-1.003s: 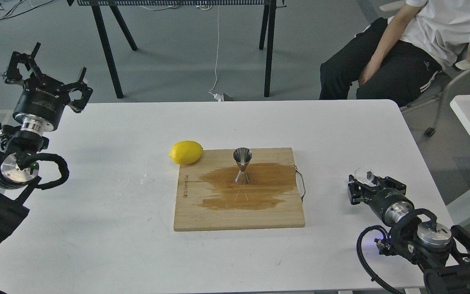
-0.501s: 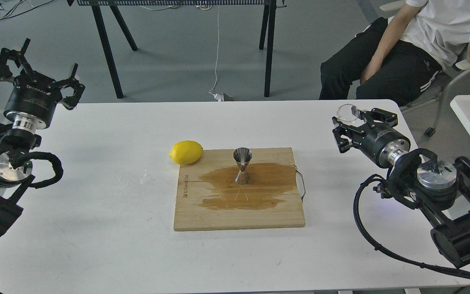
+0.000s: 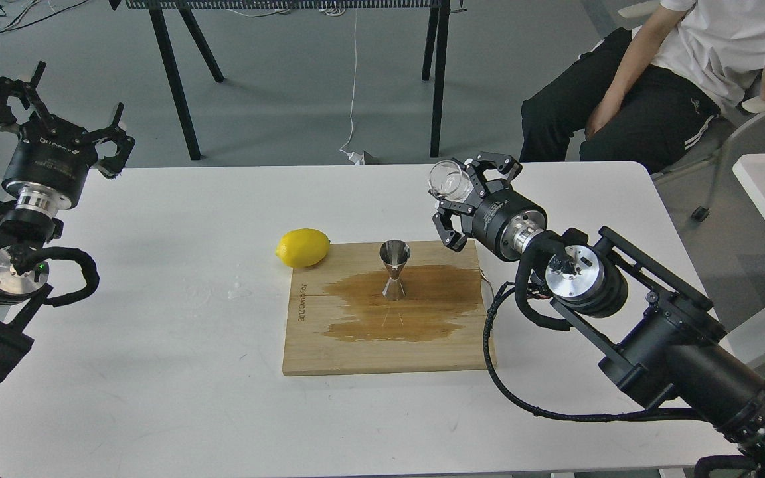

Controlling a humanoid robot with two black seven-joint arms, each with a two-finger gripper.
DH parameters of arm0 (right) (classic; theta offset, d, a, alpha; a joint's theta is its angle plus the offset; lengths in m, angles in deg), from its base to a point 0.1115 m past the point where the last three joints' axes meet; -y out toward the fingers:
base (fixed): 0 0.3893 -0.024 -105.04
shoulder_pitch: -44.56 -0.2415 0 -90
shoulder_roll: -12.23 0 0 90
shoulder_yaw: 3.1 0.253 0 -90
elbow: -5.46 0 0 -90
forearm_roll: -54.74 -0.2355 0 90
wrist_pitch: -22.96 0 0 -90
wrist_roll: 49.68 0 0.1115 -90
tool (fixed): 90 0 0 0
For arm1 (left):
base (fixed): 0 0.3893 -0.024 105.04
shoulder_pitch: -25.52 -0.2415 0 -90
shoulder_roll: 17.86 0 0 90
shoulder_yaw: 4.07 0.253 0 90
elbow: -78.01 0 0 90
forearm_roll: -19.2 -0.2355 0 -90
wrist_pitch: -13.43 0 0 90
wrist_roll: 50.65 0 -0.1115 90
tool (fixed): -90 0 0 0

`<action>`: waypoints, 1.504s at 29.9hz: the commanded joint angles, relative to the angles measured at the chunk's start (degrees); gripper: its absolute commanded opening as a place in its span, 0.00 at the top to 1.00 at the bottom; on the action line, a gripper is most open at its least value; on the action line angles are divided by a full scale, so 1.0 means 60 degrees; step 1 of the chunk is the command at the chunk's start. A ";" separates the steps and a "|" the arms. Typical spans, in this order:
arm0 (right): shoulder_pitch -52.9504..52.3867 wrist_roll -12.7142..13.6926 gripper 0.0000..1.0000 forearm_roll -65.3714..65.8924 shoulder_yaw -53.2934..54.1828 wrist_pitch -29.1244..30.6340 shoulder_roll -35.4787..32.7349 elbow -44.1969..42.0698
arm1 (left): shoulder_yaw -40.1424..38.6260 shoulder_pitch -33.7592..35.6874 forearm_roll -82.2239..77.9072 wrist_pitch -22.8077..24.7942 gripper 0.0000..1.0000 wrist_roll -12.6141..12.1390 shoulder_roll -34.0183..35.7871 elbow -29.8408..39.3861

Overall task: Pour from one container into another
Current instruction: 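Lift the glass with the right gripper and bring it above the jigger, then tilt the glass with the right gripper to pour into the jigger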

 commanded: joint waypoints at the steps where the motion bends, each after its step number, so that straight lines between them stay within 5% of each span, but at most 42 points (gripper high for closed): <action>1: -0.0093 0.0003 0.64 0.0720 -0.0508 -0.0002 0.0033 0.0000 | 0.0005 -0.0003 0.0001 0.0006 0.00 -0.0002 0.0006 -0.0001; 45: -0.0137 -0.0100 0.63 0.5218 -0.2383 -0.0002 0.0326 -0.0263 | -0.0010 -0.0018 0.0015 0.0035 0.00 -0.0032 0.0167 -0.0015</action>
